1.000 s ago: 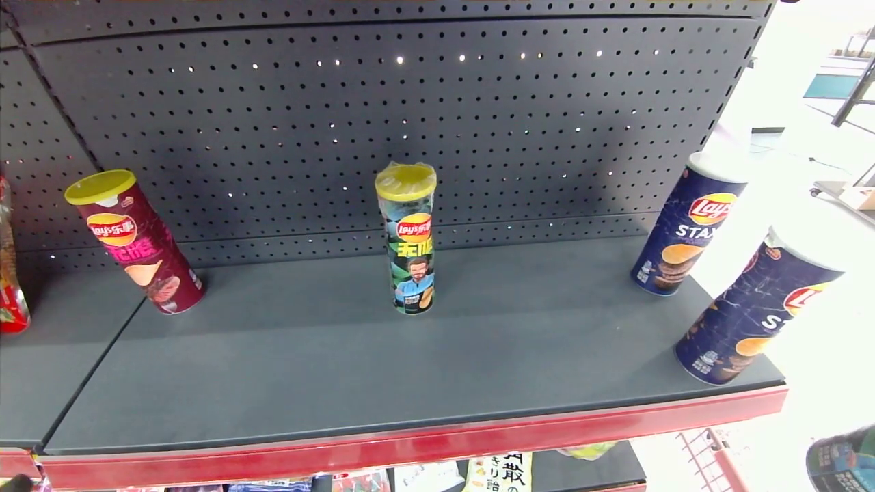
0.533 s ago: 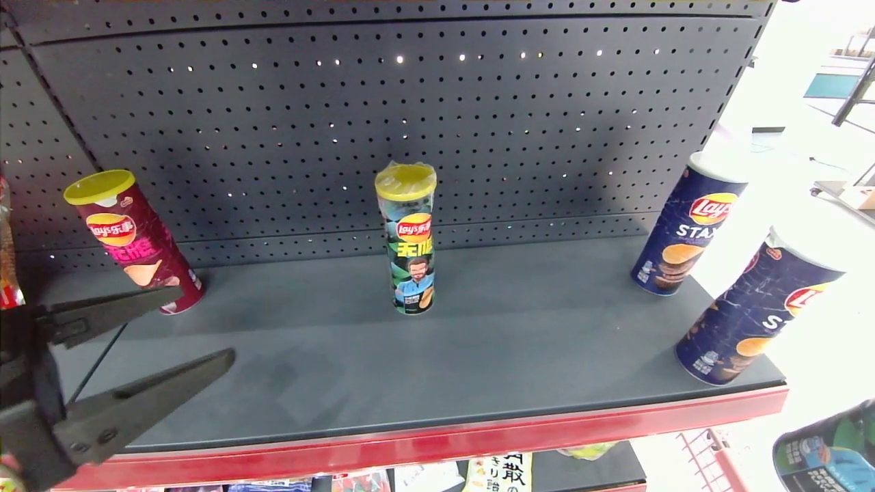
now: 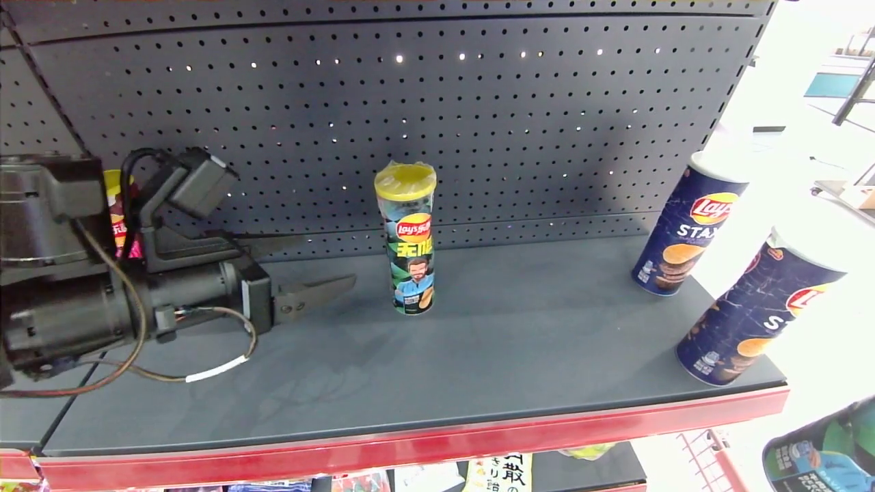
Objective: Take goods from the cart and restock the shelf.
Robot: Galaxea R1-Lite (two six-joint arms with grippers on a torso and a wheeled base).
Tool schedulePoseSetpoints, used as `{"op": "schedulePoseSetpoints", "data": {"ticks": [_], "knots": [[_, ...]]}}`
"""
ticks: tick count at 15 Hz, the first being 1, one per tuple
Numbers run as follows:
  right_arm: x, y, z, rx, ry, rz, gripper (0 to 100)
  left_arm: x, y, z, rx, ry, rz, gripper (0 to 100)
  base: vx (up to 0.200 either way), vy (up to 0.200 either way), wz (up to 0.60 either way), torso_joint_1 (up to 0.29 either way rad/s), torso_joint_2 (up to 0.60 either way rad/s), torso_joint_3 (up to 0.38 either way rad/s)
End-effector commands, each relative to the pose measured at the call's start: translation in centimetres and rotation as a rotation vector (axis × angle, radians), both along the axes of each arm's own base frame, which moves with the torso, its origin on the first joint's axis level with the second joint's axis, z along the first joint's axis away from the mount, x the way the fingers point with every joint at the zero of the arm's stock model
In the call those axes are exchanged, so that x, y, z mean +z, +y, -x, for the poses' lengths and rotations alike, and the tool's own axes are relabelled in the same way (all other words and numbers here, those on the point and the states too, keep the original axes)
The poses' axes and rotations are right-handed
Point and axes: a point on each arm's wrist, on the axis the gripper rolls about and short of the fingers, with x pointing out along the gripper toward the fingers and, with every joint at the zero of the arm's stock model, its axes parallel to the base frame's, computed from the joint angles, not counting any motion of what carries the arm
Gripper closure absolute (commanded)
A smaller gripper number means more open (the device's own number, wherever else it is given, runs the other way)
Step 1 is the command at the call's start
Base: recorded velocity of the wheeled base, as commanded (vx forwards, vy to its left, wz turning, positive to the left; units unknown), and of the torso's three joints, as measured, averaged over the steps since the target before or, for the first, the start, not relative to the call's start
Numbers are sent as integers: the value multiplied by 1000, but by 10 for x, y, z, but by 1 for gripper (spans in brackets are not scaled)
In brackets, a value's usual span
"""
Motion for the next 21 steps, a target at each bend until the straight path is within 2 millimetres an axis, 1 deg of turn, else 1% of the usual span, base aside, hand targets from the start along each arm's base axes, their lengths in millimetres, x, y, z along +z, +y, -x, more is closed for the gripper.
{"op": "schedulePoseSetpoints", "data": {"ticks": [1, 4, 5, 6, 7, 9, 13, 17, 21], "knots": [[0, 0, -1, 0, 4, -1, 100, -21, -18, -34, -22, 48, -26, 0, 0, 0, 0, 0, 0, 0], [-1, 0, 1, -3, 2, -3, 100, -19, -27, -60, -17, 30, -23, 0, 0, 0, 0, 0, 0, 0], [-1, 0, 1, -3, 2, -3, 100, -18, -29, -63, -17, 25, -21, 0, 0, 0, 0, 0, 0, 0], [-1, 0, 1, -3, 2, -3, 100, -16, -32, -72, -15, 12, -17, 0, 0, 0, 0, 0, 0, 0], [-1, 0, 1, -3, 2, -3, 100, -16, -32, -72, -15, 12, -17, 0, 0, 0, 0, 0, 0, 0], [-1, 0, 0, -5, 8, -1, 100, -14, -37, -86, -18, -8, -10, 0, 0, 0, 0, 0, 0, 0], [-2, 0, -2, -5, 17, 1, 100, -17, -41, -97, -23, -19, -3, 0, 0, 0, 0, 0, 0, 0], [-3, 0, -2, -7, 23, 1, 100, -24, -47, -107, -55, -30, 9, 0, 0, 0, 0, 0, 0, 0], [-4, 1, -3, -8, 29, 2, 100, -25, -53, -108, -72, -31, 10, 0, 0, 0, 0, 0, 0, 0]]}}
